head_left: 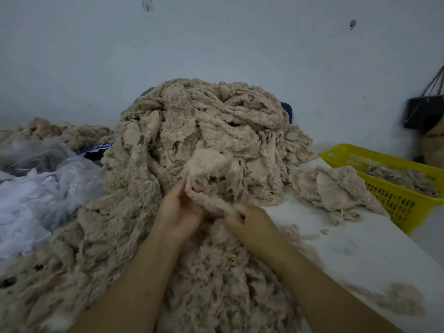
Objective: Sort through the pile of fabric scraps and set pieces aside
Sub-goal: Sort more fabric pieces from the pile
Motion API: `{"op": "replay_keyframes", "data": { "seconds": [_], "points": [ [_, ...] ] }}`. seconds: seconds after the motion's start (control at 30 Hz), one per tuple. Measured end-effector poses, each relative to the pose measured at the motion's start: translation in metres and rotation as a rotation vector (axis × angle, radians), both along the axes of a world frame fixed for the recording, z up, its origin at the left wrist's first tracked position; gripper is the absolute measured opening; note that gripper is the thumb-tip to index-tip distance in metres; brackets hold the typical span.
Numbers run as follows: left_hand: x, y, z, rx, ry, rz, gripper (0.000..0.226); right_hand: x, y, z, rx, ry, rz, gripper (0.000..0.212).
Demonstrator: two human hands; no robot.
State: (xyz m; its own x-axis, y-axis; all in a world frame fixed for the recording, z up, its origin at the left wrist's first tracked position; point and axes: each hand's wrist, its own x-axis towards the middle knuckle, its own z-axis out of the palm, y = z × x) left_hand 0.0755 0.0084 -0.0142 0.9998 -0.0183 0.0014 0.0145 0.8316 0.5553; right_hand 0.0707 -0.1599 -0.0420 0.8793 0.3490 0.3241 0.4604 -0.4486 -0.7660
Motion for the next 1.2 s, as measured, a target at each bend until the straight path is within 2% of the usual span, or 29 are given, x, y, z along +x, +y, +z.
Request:
{"op": "replay_keyframes", "data": {
  "seconds": [0.1, 0.2, 0.27, 0.37, 0.43, 0.5, 0.53, 0.57, 0.63, 0.67, 0.73, 0.8, 0.87, 0.97, 1.1, 1.2],
  "points": [
    [0.001, 0.0, -0.001, 0.004, 0.041, 0.033, 0.045, 0.006, -0.012, 0.008, 0.239, 0.063, -0.223, 0.035],
    [0.001, -0.008, -0.001, 0.047, 0.041, 0.016, 0.031, 0.01, -0.017, 0.008, 0.377, 0.035, -0.334, 0.034],
    [-0.001, -0.008, 0.0, 0.053, 0.04, 0.009, 0.03, 0.01, -0.018, 0.008, 0.44, 0.01, -0.376, 0.03],
    [-0.003, -0.007, 0.002, 0.103, 0.033, 0.031, 0.027, 0.011, -0.019, 0.011, 0.442, -0.014, -0.394, 0.019],
    [-0.004, -0.011, 0.001, 0.273, 0.027, 0.085, 0.025, 0.01, -0.019, 0.012, 0.461, 0.042, -0.343, 0.003],
    [-0.006, -0.02, -0.002, 0.543, 0.015, 0.184, 0.019, 0.01, -0.018, 0.013, 0.479, 0.126, -0.302, 0.041],
    [-0.008, -0.025, -0.004, 0.69, -0.003, 0.222, 0.017, 0.014, -0.02, 0.01, 0.473, 0.144, -0.281, 0.049],
    [-0.009, -0.03, -0.006, 0.817, -0.04, 0.232, 0.019, 0.012, -0.018, 0.013, 0.457, 0.136, -0.279, 0.048],
    [-0.014, -0.039, -0.008, 0.996, -0.182, 0.171, 0.031, 0.011, -0.014, 0.015, 0.407, 0.075, -0.25, 0.025],
    [-0.016, -0.043, -0.01, 1.053, -0.264, 0.124, 0.04, 0.011, -0.012, 0.013, 0.4, 0.05, -0.224, 0.022],
    [-0.015, -0.049, -0.012, 1.133, -0.351, 0.061, 0.05, 0.011, -0.01, 0.011, 0.395, 0.035, -0.159, 0.036],
    [-0.014, -0.049, -0.012, 1.104, -0.336, 0.053, 0.047, 0.009, -0.008, 0.01, 0.331, 0.013, -0.124, 0.036],
    [-0.012, -0.045, -0.012, 1.009, -0.211, 0.088, 0.034, 0.01, -0.006, 0.009, 0.216, -0.049, -0.122, 0.022],
    [-0.009, -0.041, -0.013, 0.947, -0.064, 0.175, 0.019, 0.01, -0.004, 0.007, 0.154, -0.071, -0.09, 0.034],
    [-0.006, -0.036, -0.008, 0.639, 0.042, 0.184, 0.02, 0.003, -0.007, 0.012, 0.324, 0.115, -0.054, 0.027],
    [-0.008, -0.034, -0.004, 0.522, 0.035, 0.143, 0.02, 0.002, -0.01, 0.018, 0.394, 0.231, -0.039, 0.039]
  ]
}}
